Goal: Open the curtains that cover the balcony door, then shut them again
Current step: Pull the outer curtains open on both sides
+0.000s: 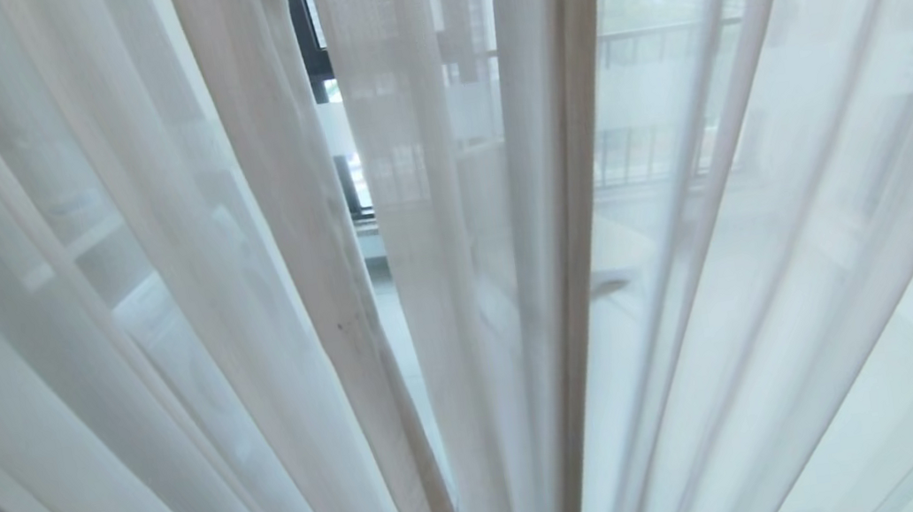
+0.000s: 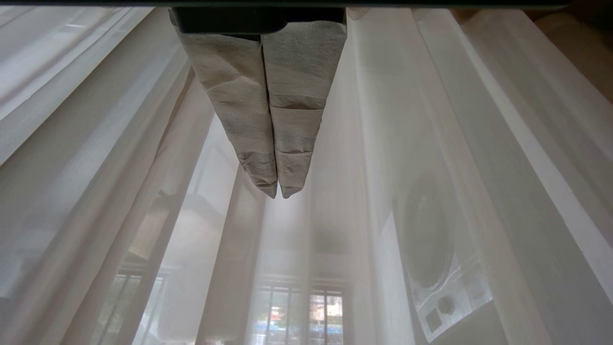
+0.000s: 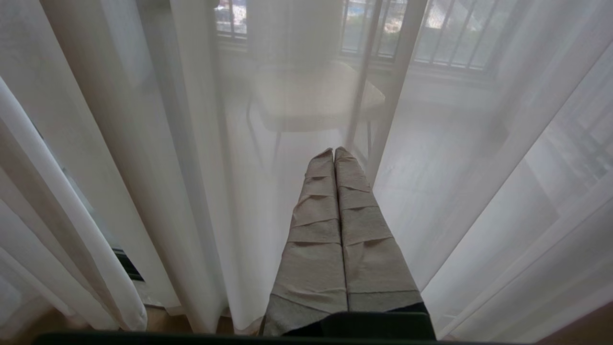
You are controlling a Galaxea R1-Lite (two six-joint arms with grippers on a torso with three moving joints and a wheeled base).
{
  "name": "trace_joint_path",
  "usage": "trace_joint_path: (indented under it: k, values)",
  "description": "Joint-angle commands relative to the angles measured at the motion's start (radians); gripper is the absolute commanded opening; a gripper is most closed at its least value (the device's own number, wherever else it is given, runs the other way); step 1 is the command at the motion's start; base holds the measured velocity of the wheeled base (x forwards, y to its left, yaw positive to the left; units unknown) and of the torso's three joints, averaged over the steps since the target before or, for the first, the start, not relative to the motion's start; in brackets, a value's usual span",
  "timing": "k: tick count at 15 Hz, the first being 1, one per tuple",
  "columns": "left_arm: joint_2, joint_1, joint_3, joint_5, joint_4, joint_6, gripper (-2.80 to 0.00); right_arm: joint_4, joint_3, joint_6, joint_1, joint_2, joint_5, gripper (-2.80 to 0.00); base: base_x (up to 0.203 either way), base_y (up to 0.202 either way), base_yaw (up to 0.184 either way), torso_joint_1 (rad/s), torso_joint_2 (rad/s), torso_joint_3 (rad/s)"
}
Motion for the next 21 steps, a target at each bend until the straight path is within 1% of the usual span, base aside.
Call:
trace_joint_path:
  k: [1, 21]
  values:
    - [0.0, 0.0, 0.0, 0.001, 0.0, -0.001, -2.8, 0.0, 0.0, 0.0, 0.0, 0.0, 0.001, -2.8, 0.0, 0.0, 0.0, 0.0, 0.0, 0.0]
    - [0.001, 0.0, 0.0, 0.001, 0.0, -0.002, -2.8, 0.0, 0.0, 0.0, 0.0, 0.0, 0.001, -2.8, 0.0, 0.0, 0.0, 0.0, 0.0, 0.0]
